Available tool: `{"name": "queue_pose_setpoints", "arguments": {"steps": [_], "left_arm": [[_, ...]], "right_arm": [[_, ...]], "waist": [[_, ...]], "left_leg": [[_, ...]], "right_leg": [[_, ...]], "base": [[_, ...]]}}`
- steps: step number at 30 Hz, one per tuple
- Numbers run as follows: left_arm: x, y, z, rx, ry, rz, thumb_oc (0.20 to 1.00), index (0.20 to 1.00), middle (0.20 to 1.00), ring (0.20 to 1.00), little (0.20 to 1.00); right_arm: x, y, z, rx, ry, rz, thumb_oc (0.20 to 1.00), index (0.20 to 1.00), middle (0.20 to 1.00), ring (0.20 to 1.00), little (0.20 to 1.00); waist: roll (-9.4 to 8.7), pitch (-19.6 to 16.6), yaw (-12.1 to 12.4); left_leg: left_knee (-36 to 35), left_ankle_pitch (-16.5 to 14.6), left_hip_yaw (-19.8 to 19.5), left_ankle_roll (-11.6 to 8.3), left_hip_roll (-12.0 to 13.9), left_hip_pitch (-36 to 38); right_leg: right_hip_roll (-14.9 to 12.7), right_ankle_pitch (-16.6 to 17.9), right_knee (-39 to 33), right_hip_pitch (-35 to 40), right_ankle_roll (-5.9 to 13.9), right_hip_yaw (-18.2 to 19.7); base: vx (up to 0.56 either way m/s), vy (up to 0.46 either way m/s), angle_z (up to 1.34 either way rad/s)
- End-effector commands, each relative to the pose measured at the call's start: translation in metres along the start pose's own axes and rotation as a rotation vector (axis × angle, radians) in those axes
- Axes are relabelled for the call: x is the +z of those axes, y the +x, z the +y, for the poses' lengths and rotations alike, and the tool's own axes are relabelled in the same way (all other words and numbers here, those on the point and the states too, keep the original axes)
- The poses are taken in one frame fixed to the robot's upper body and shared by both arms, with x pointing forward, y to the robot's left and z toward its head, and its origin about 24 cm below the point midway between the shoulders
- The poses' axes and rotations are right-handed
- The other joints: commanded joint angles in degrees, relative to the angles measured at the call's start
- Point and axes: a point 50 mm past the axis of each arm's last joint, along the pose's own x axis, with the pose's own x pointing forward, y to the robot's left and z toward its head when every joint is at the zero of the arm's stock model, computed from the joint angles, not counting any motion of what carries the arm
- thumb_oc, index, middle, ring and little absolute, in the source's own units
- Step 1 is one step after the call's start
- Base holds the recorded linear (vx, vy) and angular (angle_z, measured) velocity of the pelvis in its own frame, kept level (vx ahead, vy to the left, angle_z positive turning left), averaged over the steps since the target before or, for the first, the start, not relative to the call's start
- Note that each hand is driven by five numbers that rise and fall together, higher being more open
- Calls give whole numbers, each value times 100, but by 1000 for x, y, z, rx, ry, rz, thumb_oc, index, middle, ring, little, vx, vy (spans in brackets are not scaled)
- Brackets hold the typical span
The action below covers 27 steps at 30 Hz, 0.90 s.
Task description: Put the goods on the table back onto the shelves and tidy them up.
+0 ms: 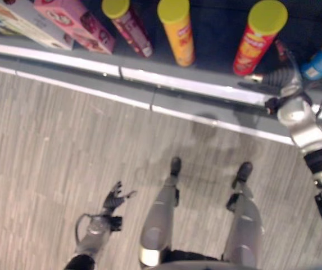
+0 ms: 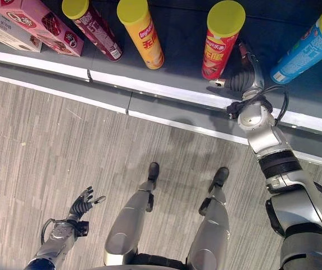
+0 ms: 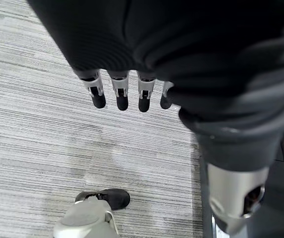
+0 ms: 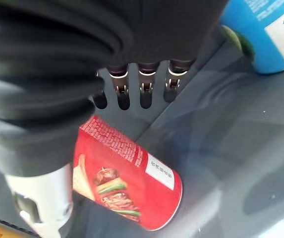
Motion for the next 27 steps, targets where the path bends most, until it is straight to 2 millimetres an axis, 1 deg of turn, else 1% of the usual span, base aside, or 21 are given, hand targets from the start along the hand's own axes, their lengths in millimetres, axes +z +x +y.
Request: {"name": "queue_pose_setpoints", "arguments": {"steps": [1, 2, 4, 5, 7, 8, 9, 10, 13, 14, 16, 17, 18, 22, 24, 25, 26, 27], "left_arm": [[-15, -11, 26, 67, 23, 45, 1000, 1000, 1000, 1000, 1000], [-15, -12, 26, 73, 17, 42, 1000, 1000, 1000, 1000, 1000], [-15, -12, 25, 76, 19, 42, 1000, 1000, 1000, 1000, 1000], [-17, -12, 25, 82, 16, 50, 1000, 1000, 1000, 1000, 1000], [-20, -12, 25, 88, 20, 68, 1000, 1000, 1000, 1000, 1000], [-20, -12, 25, 88, 21, 68, 1000, 1000, 1000, 1000, 1000], [-25, -13, 24, 90, 26, 89, 1000, 1000, 1000, 1000, 1000], [-25, -13, 24, 90, 26, 89, 1000, 1000, 1000, 1000, 1000], [-28, -13, 25, 98, 30, 104, 1000, 1000, 1000, 1000, 1000], [-30, -14, 24, 100, 27, 116, 1000, 1000, 1000, 1000, 1000], [-32, -14, 25, 107, 22, 124, 1000, 1000, 1000, 1000, 1000], [-36, -15, 27, 118, 19, 143, 1000, 1000, 1000, 1000, 1000], [-36, -15, 27, 117, 19, 143, 1000, 1000, 1000, 1000, 1000], [-40, -17, 31, 134, 27, 163, 1000, 1000, 1000, 1000, 1000], [-43, -18, 31, 137, 23, 178, 1000, 1000, 1000, 1000, 1000], [-44, -18, 31, 137, 24, 179, 1000, 1000, 1000, 1000, 1000], [-46, -18, 32, 150, 11, 192, 1000, 1000, 1000, 1000, 1000], [-48, -19, 35, 156, 11, 205, 1000, 1000, 1000, 1000, 1000]], "right_arm": [[15, -1, -9, -47, -8, -93, 1000, 1000, 1000, 1000, 1000], [11, -3, -11, -83, -17, -78, 1000, 1000, 1000, 1000, 1000], [8, -7, -11, -112, -11, -69, 1000, 1000, 1000, 1000, 1000], [5, -14, -7, -117, 1, -63, 1000, 1000, 1000, 1000, 1000], [1, -23, -5, -118, 7, -59, 1000, 1000, 1000, 1000, 1000], [1, -24, -5, -118, 7, -58, 1000, 1000, 1000, 1000, 1000], [-4, -37, 1, -104, 22, -53, 1000, 1000, 1000, 1000, 1000], [-4, -37, 1, -104, 22, -52, 1000, 1000, 1000, 1000, 1000], [-9, -51, 9, -83, 53, -35, 1000, 1000, 1000, 1000, 1000], [-12, -57, 14, -64, 71, -23, 1000, 1000, 1000, 1000, 1000], [-17, -68, 17, -45, 103, -2, 1000, 1000, 1000, 1000, 1000], [-20, -79, 21, -23, 127, 8, 1000, 1000, 1000, 1000, 1000], [-20, -79, 20, -23, 127, 8, 1000, 1000, 1000, 1000, 1000], [-17, -98, 20, 21, 139, -25, 1000, 1000, 1000, 1000, 1000], [-16, -109, 24, 52, 212, -23, 1000, 1000, 1000, 1000, 1000], [-16, -109, 24, 52, 213, -21, 1000, 1000, 1000, 1000, 1000], [-18, -125, 33, 121, 305, 7, 1000, 1000, 1000, 1000, 1000], [-22, -138, 37, 170, 369, 40, 1000, 1000, 1000, 1000, 1000]], "waist": [[-107, -236, 12], [-122, -247, 6], [-141, -262, 4], [-178, -287, -21], [-226, -326, -47], [-226, -328, -43], [-316, -392, -91], [-317, -393, -88], [-418, -476, -125], [-460, -509, -150], [-522, -569, -189], [-597, -639, -236], [-600, -650, -238], [-739, -859, -339], [-822, -983, -407], [-824, -982, -400], [-896, -1121, -479], [-941, -1215, -528]], "left_leg": [[-314, 137, 96, -339, 338, -201], [-333, 137, 93, -336, 339, -174], [-351, 140, 87, -338, 350, -154], [-384, 145, 71, -337, 360, -115], [-432, 152, 64, -339, 372, -72], [-435, 153, 63, -339, 372, -69], [-505, 165, 72, -344, 402, 17], [-507, 166, 72, -344, 402, 19], [-574, 183, 98, -353, 436, 115], [-597, 185, 111, -359, 453, 159], [-649, 188, 133, -366, 484, 244], [-708, 192, 155, -375, 519, 340], [-717, 212, 151, -370, 511, 324], [-856, 229, 230, -396, 570, 541], [-948, 242, 296, -409, 601, 683], [-961, 247, 300, -409, 602, 698], [-1070, 260, 388, -415, 635, 858], [-1156, 272, 439, -424, 640, 974]], "right_leg": [[-443, -642, 587, 15, 426, 484], [-440, -636, 569, 47, 431, 472], [-434, -640, 552, 80, 437, 458], [-428, -639, 518, 126, 441, 438], [-417, -636, 465, 188, 446, 405], [-416, -635, 462, 192, 446, 402], [-390, -612, 369, 296, 450, 375], [-390, -611, 367, 298, 450, 375], [-368, -592, 269, 417, 453, 346], [-354, -584, 221, 479, 455, 331], [-332, -567, 132, 575, 459, 319], [-297, -545, 35, 682, 463, 303], [-301, -522, 16, 674, 464, 299], [-222, -473, -239, 924, 487, 267], [-179, -430, -359, 1054, 502, 265], [-178, -426, -370, 1066, 503, 265], [-161, -394, -489, 1186, 521, 263], [-141, -364, -559, 1274, 535, 247]], "base": [[0, 0, 0], [0, 0, 0], [12, 8, 2], [27, 14, 4], [18, 2, 1], [46, -5, 7], [32, -1, 10], [41, 1, 13], [30, 9, 1], [36, 9, -3], [53, 12, -4], [43, 14, -4], [45, 14, -6], [59, 11, -9], [67, 8, -9], [79, 16, -9], [93, 27, -13], [120, 45, -19]]}}
